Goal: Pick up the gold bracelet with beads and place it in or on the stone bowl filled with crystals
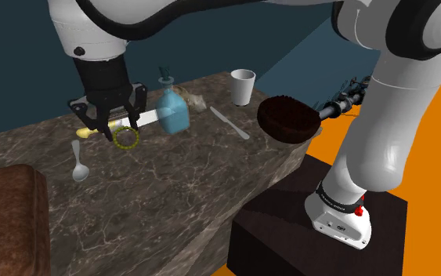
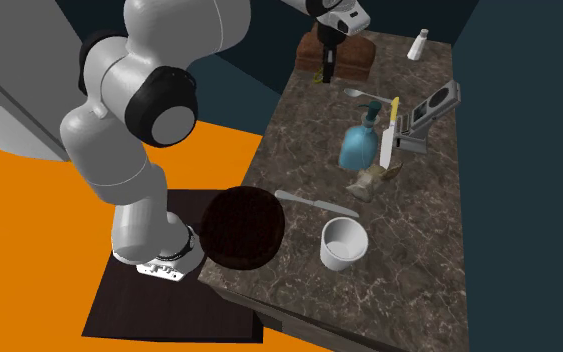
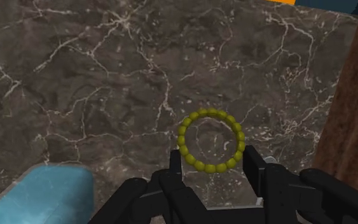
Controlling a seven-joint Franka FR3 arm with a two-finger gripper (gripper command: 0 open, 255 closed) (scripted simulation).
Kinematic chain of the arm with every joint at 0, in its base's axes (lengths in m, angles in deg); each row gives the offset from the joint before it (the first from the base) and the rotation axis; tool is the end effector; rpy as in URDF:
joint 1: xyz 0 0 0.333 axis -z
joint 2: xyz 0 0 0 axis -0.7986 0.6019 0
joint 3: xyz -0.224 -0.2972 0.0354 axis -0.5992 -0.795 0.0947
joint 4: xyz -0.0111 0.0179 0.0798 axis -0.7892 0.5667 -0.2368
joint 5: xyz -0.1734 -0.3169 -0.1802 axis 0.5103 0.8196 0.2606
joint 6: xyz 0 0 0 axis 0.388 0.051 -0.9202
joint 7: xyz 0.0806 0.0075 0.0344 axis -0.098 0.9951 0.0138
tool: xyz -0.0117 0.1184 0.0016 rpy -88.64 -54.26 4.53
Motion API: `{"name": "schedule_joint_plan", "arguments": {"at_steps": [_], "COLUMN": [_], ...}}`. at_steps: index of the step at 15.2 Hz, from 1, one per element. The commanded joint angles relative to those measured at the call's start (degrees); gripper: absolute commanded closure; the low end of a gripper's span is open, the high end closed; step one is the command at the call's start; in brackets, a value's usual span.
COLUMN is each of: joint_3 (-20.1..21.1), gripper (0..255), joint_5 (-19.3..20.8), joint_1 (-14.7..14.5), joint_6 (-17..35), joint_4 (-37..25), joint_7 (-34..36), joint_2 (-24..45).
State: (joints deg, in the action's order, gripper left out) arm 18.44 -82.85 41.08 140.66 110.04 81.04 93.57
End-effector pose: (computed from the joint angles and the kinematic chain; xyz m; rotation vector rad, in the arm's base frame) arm 0.4759 0.4144 0.6164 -3.0680 0.1506 -0.0603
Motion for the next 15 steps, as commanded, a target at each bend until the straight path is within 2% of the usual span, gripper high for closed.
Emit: {"name": "schedule_joint_plan", "arguments": {"at_steps": [1,2,5,8,15], "joint_3": [0.05,0.05,-1.14,-3.28,-10.19], "gripper": [255,255,255,255,255], "joint_5": [0.11,0.12,-4.54,-8.57,-14.13], "joint_1": [-0.13,-0.15,3.06,4.94,6.28], "joint_6": [-1.83,-1.98,-0.10,0.76,0.07], "joint_4": [-1.98,-2.15,6.62,14.13,28.28], "joint_7": [0.06,0.06,-4.42,-9.13,-19.30], "joint_2": [0.22,0.23,-7.81,-15.28,-30.34]}}
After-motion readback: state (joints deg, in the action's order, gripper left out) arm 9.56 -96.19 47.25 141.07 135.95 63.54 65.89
